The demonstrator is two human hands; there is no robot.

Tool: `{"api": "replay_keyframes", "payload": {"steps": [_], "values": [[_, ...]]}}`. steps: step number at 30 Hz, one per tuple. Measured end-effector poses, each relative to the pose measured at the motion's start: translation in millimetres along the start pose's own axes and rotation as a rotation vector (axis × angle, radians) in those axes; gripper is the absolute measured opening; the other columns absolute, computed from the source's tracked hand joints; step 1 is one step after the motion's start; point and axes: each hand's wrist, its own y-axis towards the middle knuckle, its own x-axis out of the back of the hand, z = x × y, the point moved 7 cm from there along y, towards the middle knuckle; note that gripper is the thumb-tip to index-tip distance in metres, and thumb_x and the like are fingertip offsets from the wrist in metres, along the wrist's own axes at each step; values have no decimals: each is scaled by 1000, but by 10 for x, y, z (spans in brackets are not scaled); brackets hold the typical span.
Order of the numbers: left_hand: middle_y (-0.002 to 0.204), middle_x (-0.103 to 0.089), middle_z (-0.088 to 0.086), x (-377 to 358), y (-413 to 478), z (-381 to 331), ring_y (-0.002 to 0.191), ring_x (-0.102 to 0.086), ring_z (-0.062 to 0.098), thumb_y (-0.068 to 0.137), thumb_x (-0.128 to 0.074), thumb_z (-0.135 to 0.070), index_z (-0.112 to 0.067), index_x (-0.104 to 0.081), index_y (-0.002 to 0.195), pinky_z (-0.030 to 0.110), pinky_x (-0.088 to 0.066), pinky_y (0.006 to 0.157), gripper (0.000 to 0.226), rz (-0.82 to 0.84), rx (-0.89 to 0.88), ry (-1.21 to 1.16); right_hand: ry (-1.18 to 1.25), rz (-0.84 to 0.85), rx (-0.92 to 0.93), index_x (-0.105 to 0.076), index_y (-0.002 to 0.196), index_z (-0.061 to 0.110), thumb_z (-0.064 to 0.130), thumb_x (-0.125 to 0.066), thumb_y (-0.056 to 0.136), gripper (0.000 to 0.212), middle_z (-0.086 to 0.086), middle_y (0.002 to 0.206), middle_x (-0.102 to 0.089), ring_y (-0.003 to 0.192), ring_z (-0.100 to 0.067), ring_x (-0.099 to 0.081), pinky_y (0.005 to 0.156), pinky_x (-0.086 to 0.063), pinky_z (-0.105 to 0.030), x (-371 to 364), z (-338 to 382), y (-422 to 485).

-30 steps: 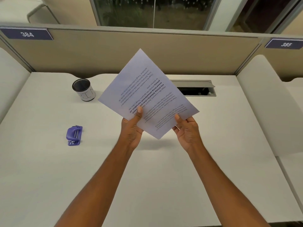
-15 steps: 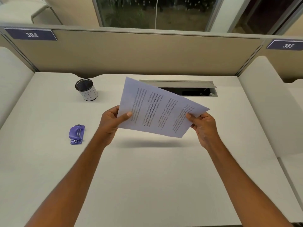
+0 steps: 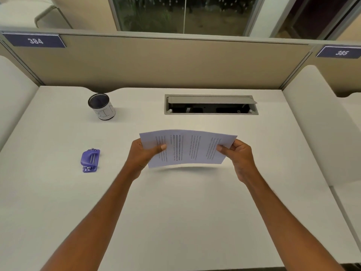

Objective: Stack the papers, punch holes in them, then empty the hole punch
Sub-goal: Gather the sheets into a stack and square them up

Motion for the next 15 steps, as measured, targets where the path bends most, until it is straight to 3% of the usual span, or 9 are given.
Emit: {"api": "replay_keyframes", "payload": {"steps": [5, 11, 15], "values": [[116, -86, 0, -86, -108, 265, 106, -84, 20, 81, -96, -28, -24, -83, 116, 38, -69, 92, 38, -6, 71, -4, 3, -2, -107, -81, 120, 17, 3, -88, 89, 35, -4, 119, -86, 108, -25, -83, 89, -67, -29, 56, -343, -29], [118, -86, -1, -121, -142, 263, 108, -83, 21, 83, -94, -28, -31, -85, 113, 41, -66, 95, 32, -32, 65, -25, -50, 6, -122, -80, 121, 19, 6, -88, 90, 35, 0, 120, -86, 105, -22, -83, 90, -67, -29, 86, -389, 0], [125, -84, 4, -64, -135, 164, 115, -81, 27, 84, -93, -31, -30, -83, 120, 43, -67, 98, 37, -53, 39, -136, -52, -1, -119, -81, 110, 19, 8, -88, 90, 23, -4, 115, -86, 104, -23, -82, 87, -65, -29, 201, -310, 7]]}}
